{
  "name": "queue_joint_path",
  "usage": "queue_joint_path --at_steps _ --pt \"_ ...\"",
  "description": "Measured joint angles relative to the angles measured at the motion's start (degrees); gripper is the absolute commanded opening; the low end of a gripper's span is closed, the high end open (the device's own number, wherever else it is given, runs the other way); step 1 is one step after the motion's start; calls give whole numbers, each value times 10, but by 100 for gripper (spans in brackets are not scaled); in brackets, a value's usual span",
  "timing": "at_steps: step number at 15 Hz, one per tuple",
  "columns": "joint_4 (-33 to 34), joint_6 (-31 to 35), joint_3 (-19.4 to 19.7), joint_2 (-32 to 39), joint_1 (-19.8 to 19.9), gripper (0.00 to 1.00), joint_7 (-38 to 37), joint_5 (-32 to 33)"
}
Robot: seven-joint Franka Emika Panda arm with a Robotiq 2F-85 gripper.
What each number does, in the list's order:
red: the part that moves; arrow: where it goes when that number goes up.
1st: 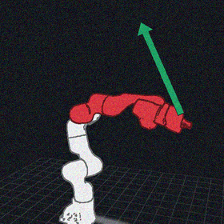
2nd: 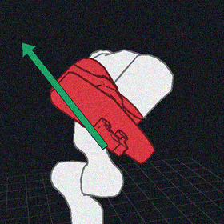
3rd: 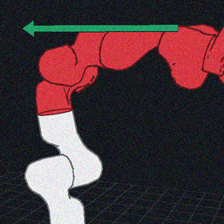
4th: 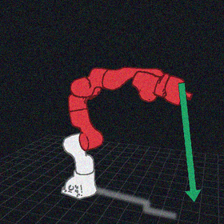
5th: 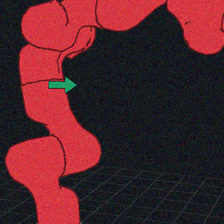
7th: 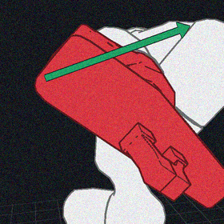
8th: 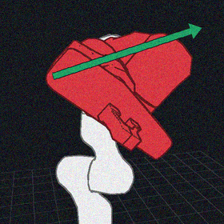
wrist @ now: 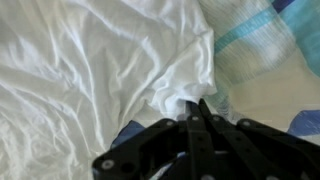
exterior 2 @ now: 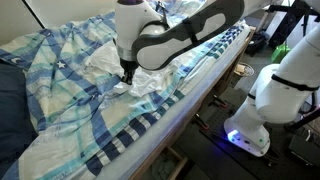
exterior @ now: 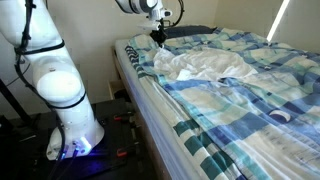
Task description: Fold the sleeves on the white t-shirt
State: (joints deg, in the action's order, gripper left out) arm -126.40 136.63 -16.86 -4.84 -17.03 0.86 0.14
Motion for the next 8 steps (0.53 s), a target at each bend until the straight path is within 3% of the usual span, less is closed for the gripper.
queue_joint_path --at_steps 8 --pt "7 40 20 9 18 1 -1 1"
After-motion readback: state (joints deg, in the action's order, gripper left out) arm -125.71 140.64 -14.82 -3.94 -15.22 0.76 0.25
